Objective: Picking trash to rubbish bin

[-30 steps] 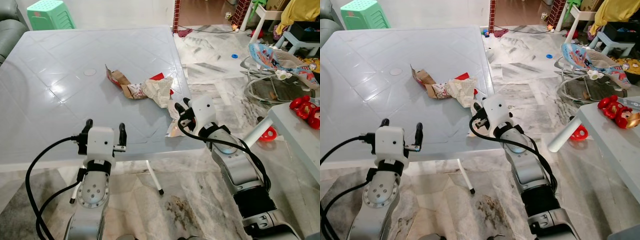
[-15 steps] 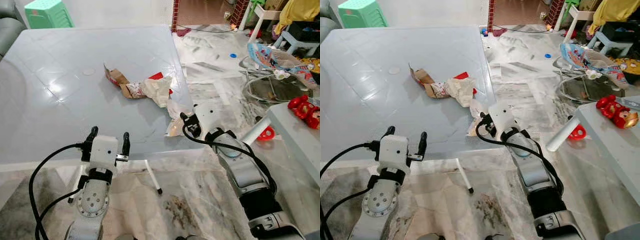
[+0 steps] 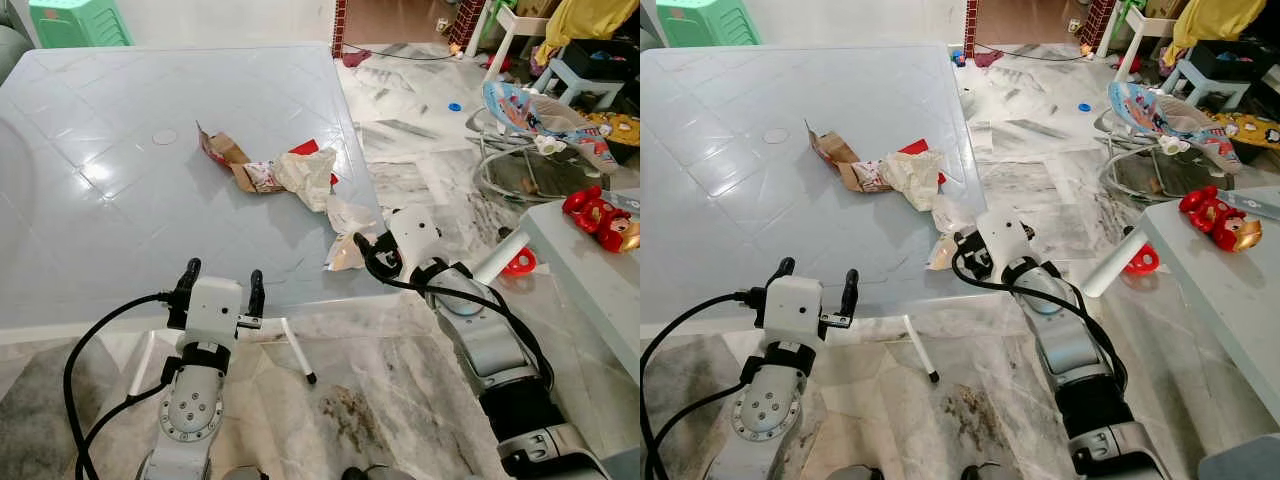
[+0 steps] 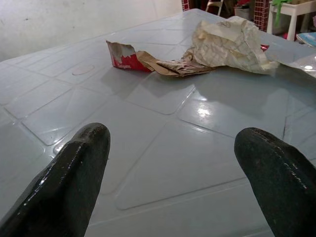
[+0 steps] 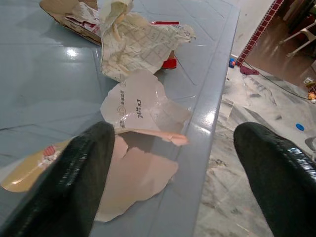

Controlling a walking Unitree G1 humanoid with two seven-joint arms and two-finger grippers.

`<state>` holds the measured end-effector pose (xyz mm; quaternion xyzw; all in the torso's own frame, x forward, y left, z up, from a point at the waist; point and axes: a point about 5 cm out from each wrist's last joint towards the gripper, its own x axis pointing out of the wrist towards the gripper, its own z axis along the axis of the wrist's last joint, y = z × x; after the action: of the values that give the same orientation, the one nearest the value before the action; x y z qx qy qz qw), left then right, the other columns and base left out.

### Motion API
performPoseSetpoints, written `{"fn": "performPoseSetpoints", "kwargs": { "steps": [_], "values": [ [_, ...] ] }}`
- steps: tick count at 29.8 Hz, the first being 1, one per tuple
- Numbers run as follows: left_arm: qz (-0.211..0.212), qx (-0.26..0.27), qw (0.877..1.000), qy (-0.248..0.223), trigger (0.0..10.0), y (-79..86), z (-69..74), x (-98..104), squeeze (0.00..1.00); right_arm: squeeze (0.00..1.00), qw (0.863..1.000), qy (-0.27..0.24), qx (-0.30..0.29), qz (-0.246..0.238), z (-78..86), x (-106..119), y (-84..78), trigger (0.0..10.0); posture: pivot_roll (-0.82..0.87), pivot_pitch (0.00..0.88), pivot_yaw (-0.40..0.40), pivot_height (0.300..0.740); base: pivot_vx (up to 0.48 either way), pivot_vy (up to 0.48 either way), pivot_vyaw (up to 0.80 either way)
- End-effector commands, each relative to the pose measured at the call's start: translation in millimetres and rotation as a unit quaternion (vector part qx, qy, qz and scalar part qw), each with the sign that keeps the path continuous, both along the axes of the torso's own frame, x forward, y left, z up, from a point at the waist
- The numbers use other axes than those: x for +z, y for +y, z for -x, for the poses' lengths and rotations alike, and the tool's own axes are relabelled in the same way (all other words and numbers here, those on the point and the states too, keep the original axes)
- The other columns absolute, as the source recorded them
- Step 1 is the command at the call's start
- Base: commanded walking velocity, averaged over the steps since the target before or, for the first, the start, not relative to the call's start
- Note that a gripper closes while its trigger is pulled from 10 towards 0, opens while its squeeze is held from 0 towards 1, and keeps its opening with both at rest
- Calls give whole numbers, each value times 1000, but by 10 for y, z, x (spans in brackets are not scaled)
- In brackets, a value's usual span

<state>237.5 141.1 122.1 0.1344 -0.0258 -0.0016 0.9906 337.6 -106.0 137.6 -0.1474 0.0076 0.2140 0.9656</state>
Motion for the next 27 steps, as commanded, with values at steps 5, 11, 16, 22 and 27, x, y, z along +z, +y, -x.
{"fn": "performPoseSetpoints", "kwargs": {
  "steps": [5,11,16,22,27],
  "values": [
    [-2,22,999,-32,10000,38,-59,111,0,1000,999,-32,-13,-33,-23,125,21,10000,68,120,-74,740,0,0,0],
    [17,26,999,-37,10000,61,-127,166,0,1000,998,-42,-17,-39,-30,146,69,10000,77,96,-49,740,0,0,0],
    [0,15,999,-45,10000,48,-156,205,0,1000,998,-44,-23,-48,-28,145,80,10000,85,86,-37,740,0,0,0],
    [-22,15,998,-62,10000,-1,-206,286,0,1000,999,1,-24,-30,-65,-22,104,10000,86,78,-27,740,0,0,0],
    [-26,17,998,-63,10000,-19,-200,297,0,1000,1000,17,-8,-6,-134,-107,173,10000,99,89,-42,740,0,0,0]
  ]
}}
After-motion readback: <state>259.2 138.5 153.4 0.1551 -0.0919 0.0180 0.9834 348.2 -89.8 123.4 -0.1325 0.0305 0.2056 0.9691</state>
